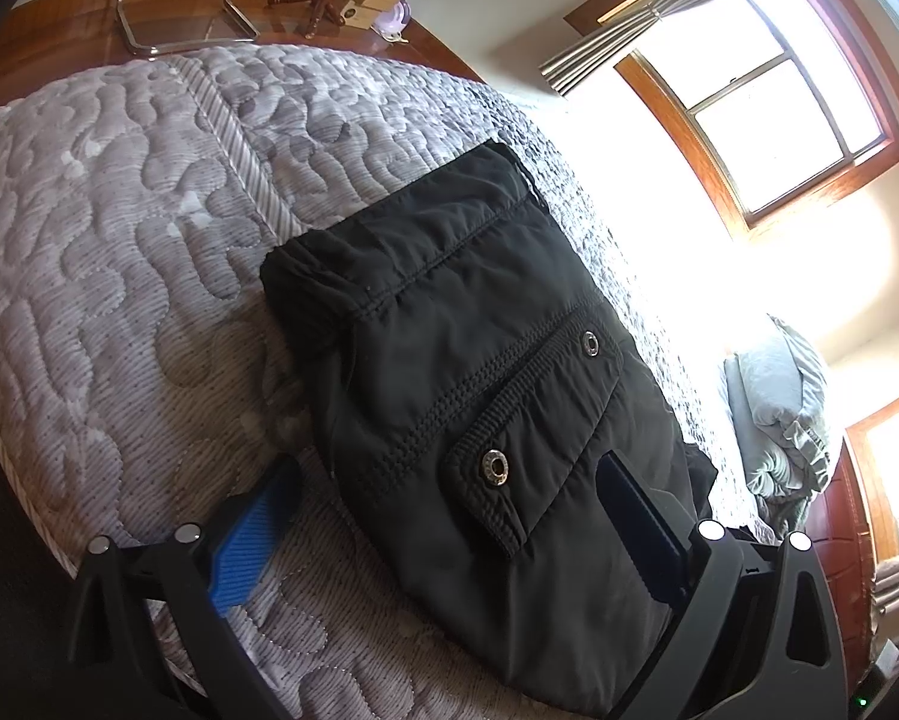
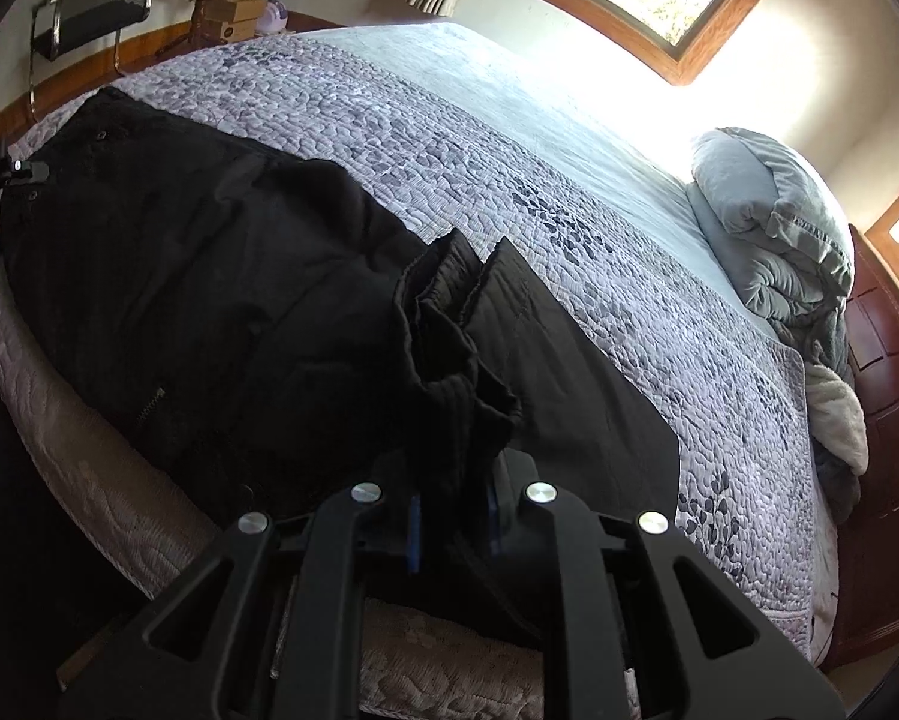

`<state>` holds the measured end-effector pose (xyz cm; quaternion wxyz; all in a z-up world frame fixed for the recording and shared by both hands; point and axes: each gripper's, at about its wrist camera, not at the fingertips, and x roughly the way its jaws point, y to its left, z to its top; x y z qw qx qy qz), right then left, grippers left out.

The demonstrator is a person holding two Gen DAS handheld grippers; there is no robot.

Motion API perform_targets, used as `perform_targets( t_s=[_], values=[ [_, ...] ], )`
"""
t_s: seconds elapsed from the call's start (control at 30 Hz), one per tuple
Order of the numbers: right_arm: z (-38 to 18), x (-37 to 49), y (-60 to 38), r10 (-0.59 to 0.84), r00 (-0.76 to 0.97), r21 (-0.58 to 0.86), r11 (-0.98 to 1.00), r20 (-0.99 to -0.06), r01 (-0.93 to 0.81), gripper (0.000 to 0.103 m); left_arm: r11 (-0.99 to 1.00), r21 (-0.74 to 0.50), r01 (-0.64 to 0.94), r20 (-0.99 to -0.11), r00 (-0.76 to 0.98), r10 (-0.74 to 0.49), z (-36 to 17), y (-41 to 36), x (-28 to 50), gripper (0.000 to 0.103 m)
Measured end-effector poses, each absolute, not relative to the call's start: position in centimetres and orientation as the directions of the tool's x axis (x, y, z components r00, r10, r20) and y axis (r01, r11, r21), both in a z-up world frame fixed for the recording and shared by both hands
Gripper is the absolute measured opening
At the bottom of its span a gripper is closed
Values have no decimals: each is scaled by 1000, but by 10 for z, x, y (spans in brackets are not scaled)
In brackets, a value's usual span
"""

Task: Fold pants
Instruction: 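Lay the leg ends onto the waist area with the right tool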

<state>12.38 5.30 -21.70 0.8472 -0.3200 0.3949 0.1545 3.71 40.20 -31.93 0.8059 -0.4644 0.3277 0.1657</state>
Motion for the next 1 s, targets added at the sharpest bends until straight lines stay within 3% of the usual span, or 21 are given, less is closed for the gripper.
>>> perform_targets(
  t_s=[0.53, 0.63, 0.67, 0.73, 0.83, 0.93, 1.0],
  values=[
    [-293, 94, 95, -104, 702, -655, 478, -704, -586, 18, 517, -639, -570, -682, 730, -38, -320, 404, 38, 99],
    [-296, 89, 95, -84, 702, -650, 468, -708, -600, 30, 524, -633, -570, -686, 727, -37, -319, 403, 41, 99],
    [-291, 86, 94, -69, 689, -633, 469, -721, -615, 43, 524, -633, -570, -685, 727, -38, -319, 403, 41, 99],
    [-273, 78, 90, -20, 660, -583, 488, -751, -649, 58, 522, -637, -568, -683, 729, -40, -320, 403, 42, 99],
    [-234, 83, 78, 116, 513, -360, 583, -850, -728, 80, 513, -646, -565, -676, 736, -40, -321, 403, 40, 99],
    [-198, 119, 61, 207, 418, -139, 739, -884, -660, 80, 504, -656, -562, -668, 743, -42, -322, 404, 37, 99],
    [-198, 151, 55, 145, 407, -120, 820, -902, -560, 80, 502, -659, -561, -666, 745, -42, -323, 404, 35, 99]
  ],
)
